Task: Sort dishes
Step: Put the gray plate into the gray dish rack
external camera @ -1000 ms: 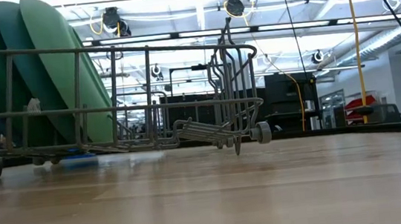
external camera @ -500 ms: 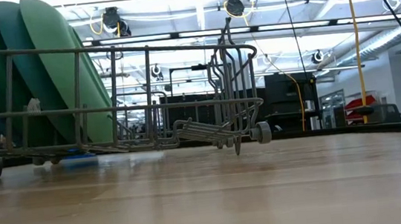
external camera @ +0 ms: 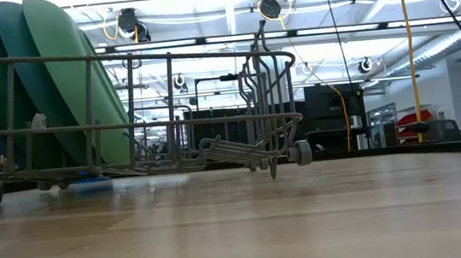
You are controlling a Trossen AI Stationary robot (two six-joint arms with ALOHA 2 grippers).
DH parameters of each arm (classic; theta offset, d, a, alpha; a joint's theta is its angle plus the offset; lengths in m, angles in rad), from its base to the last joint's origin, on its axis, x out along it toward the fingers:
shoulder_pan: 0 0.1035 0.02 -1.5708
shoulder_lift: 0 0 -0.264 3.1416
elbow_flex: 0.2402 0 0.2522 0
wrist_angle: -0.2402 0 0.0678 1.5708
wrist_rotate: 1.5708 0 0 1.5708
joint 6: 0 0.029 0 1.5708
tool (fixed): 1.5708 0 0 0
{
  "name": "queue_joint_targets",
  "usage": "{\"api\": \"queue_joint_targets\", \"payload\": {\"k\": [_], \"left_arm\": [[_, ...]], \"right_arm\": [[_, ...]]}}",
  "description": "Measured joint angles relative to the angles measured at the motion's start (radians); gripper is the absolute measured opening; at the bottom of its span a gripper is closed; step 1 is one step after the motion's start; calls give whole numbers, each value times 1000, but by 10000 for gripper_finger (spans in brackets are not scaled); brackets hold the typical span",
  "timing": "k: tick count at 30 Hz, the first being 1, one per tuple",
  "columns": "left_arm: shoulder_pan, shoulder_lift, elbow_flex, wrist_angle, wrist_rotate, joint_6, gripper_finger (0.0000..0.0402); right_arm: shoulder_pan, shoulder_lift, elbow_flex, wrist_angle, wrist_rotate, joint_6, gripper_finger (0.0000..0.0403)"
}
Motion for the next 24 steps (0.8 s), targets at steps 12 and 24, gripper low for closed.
{"api": "queue_joint_targets", "payload": {"k": [12,24], "left_arm": [[0,-39,0,1,0,101,231],[10,-41,0,-57,3,149,231]], "right_arm": [[35,0,0,257,-54,86,2],[96,-8,-1,450,-107,107,2]]}}
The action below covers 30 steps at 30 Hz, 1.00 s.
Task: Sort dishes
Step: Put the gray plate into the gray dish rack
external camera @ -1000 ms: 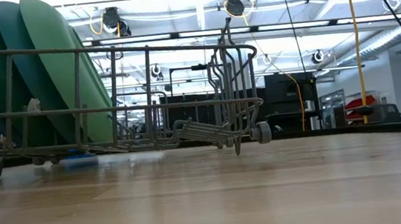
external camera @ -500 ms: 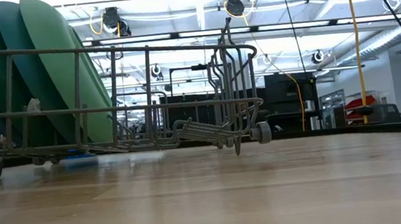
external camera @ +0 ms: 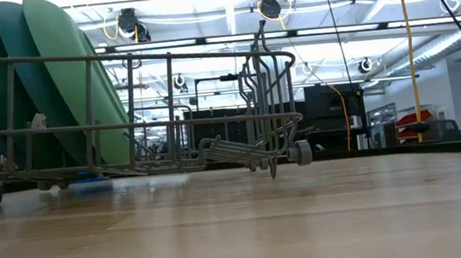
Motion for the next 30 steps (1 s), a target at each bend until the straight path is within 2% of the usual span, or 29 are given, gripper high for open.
{"api": "queue_joint_targets", "payload": {"k": [30], "left_arm": [[21,-2,0,-14,-3,-8,231]], "right_arm": [[0,0,0,-10,5,-1,2]]}}
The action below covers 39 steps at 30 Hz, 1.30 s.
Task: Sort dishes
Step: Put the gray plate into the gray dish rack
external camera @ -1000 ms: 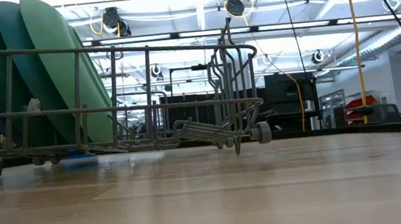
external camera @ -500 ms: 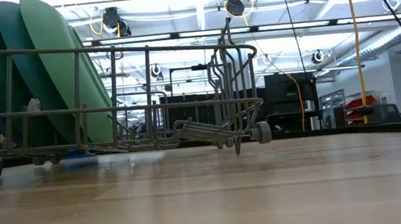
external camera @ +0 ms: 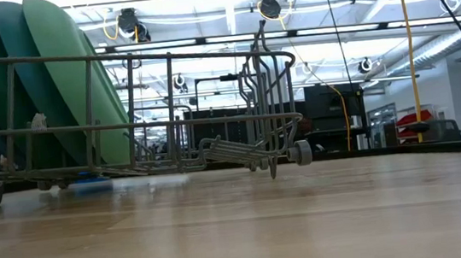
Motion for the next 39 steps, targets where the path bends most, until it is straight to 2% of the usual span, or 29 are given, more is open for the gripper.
{"api": "queue_joint_targets", "payload": {"k": [20,39], "left_arm": [[0,0,0,0,4,-4,231],[0,0,-1,0,-11,-22,231]], "right_arm": [[5,0,0,-6,7,2,2],[40,19,2,-82,177,-31,2]]}}
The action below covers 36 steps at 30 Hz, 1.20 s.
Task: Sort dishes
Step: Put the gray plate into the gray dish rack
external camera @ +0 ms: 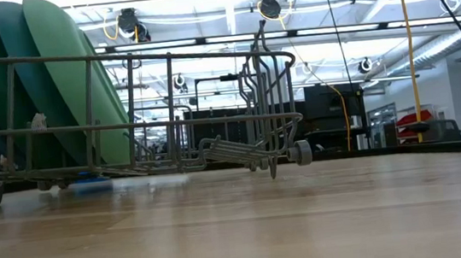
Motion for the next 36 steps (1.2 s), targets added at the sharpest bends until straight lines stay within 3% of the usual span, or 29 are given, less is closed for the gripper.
{"api": "queue_joint_targets", "payload": {"k": [36], "left_arm": [[-1,0,0,1,15,0,231]], "right_arm": [[20,-11,-3,-5,71,1,2]]}}
